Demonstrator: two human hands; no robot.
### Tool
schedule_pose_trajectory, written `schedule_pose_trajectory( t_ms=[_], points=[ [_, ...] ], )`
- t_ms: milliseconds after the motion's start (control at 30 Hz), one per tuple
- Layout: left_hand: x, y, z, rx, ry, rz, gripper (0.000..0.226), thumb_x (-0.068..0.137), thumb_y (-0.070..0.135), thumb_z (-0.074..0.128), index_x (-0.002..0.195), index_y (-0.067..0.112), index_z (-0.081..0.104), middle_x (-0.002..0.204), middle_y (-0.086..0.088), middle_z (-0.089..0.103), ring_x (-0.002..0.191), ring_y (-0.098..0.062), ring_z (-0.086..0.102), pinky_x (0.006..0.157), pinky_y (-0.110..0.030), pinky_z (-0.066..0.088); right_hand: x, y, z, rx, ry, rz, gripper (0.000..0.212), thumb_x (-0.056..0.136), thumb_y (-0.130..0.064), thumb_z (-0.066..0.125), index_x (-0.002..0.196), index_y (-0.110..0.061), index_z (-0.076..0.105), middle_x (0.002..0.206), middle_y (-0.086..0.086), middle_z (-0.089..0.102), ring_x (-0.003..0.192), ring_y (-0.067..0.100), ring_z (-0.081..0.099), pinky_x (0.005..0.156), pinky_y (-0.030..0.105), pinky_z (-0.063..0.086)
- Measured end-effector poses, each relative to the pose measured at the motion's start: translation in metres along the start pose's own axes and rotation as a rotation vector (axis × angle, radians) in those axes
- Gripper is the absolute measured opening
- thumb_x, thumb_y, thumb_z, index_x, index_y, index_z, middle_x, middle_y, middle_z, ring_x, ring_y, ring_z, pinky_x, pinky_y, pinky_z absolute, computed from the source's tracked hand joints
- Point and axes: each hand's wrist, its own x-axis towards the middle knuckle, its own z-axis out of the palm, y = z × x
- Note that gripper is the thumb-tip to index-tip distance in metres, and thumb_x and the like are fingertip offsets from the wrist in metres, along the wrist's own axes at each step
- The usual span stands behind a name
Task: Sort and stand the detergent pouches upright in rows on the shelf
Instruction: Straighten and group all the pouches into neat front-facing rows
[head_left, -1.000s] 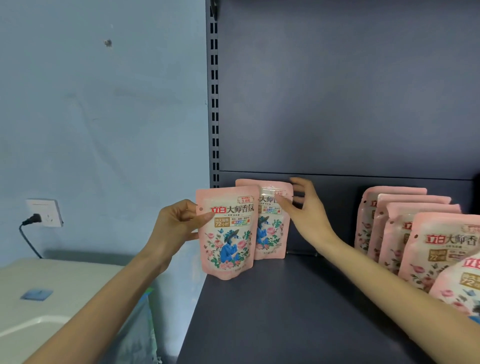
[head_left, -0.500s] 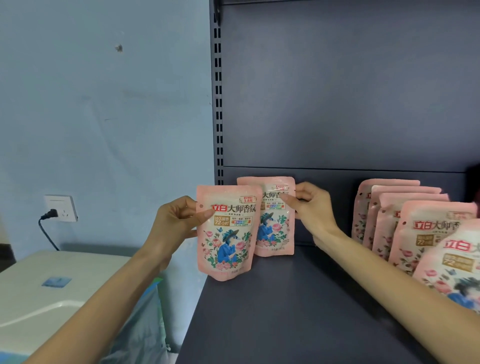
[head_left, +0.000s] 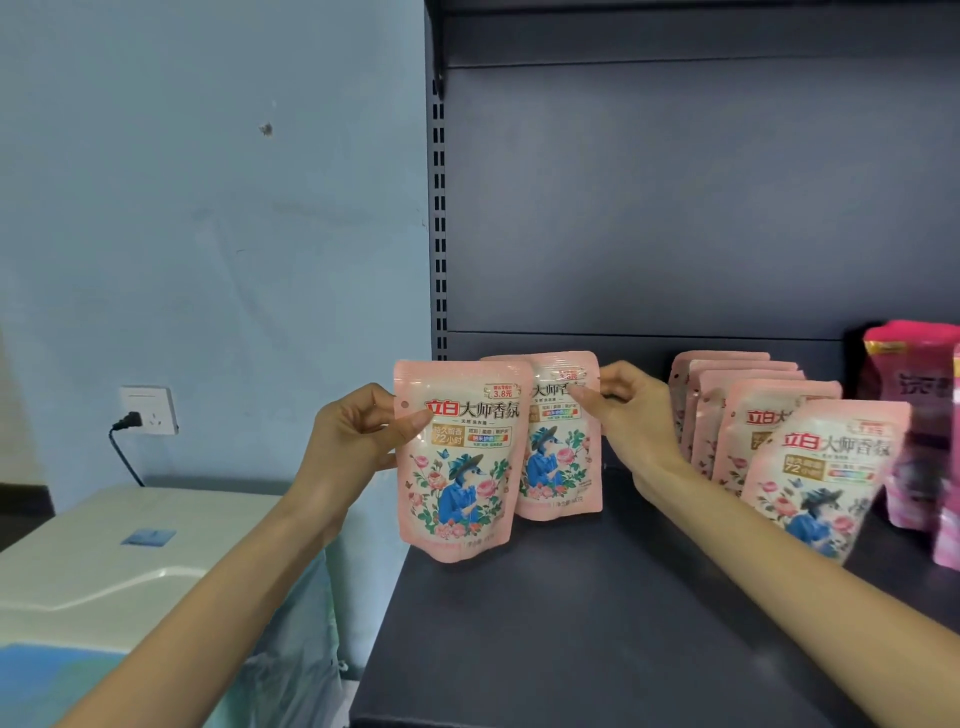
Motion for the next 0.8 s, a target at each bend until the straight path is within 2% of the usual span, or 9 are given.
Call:
schedule_pose_trajectory(
  t_ms=[167, 367, 533, 600, 700, 733, 800],
  points=[
    [-0.021, 0.015, 0.001, 0.017, -0.022, 0.032, 0.016, 0.079, 0.007, 0.066, 0.068, 0.007, 0.056, 0.072, 0.001, 0.073, 0.068, -0.013, 0.071, 0.061, -0.026, 0.058, -0.021, -0.019, -0.013, 0.01, 0.031, -0.007, 0.015, 0.084, -0.005, 0.065, 0.078, -0.016, 0.057, 0.08, -0.007, 0.065, 0.061, -0.006, 0.064, 0.051, 0.01, 0.05],
    [-0.039, 0.021, 0.008, -0.006, -0.056, 0.009, 0.014, 0.08, 0.01, 0.066, 0.071, 0.006, 0.056, 0.076, 0.0, 0.074, 0.071, -0.015, 0.071, 0.063, -0.029, 0.059, -0.046, -0.03, -0.035, -0.021, 0.082, -0.006, 0.016, 0.084, -0.006, 0.065, 0.076, -0.017, 0.056, 0.081, -0.005, 0.065, 0.073, 0.005, 0.064, 0.056, 0.013, 0.053],
    [-0.05, 0.024, 0.025, -0.028, -0.085, -0.01, 0.013, 0.082, 0.006, 0.065, 0.075, 0.001, 0.055, 0.075, 0.001, 0.074, 0.07, -0.013, 0.071, 0.06, -0.027, 0.059, -0.057, -0.037, -0.055, -0.039, 0.093, 0.01, 0.012, 0.083, -0.007, 0.066, 0.077, -0.013, 0.058, 0.086, 0.003, 0.068, 0.078, 0.013, 0.066, 0.064, 0.023, 0.057],
    [-0.052, 0.028, 0.032, -0.04, -0.101, 0.004, 0.013, 0.082, 0.005, 0.064, 0.073, 0.003, 0.055, 0.074, 0.001, 0.074, 0.07, -0.012, 0.071, 0.059, -0.027, 0.059, -0.058, -0.038, -0.064, -0.054, 0.103, 0.01, 0.01, 0.083, -0.007, 0.066, 0.077, -0.011, 0.058, 0.087, 0.006, 0.069, 0.081, 0.018, 0.067, 0.07, 0.031, 0.058],
    [-0.055, 0.035, 0.046, -0.073, -0.125, 0.02, 0.013, 0.082, 0.003, 0.063, 0.072, 0.004, 0.054, 0.072, 0.003, 0.074, 0.068, -0.011, 0.071, 0.056, -0.022, 0.057, -0.06, -0.038, -0.079, -0.069, 0.099, -0.004, 0.01, 0.082, -0.007, 0.068, 0.081, -0.001, 0.059, 0.086, 0.012, 0.069, 0.083, 0.026, 0.068, 0.073, 0.04, 0.057],
    [-0.056, 0.037, 0.051, -0.079, -0.131, 0.025, 0.014, 0.082, 0.003, 0.063, 0.072, 0.004, 0.054, 0.071, 0.003, 0.074, 0.067, -0.01, 0.071, 0.055, -0.022, 0.056, -0.061, -0.038, -0.083, -0.071, 0.094, -0.006, 0.012, 0.082, -0.007, 0.068, 0.082, 0.001, 0.059, 0.085, 0.014, 0.069, 0.081, 0.025, 0.068, 0.072, 0.039, 0.058],
    [-0.057, 0.039, 0.063, -0.077, -0.139, 0.031, 0.015, 0.082, 0.004, 0.063, 0.071, 0.005, 0.053, 0.071, 0.003, 0.074, 0.068, -0.01, 0.071, 0.056, -0.022, 0.056, -0.064, -0.038, -0.093, -0.039, 0.081, 0.001, 0.012, 0.082, -0.004, 0.067, 0.08, 0.003, 0.057, 0.08, 0.011, 0.068, 0.07, 0.012, 0.069, 0.061, 0.027, 0.057]
  ],
)
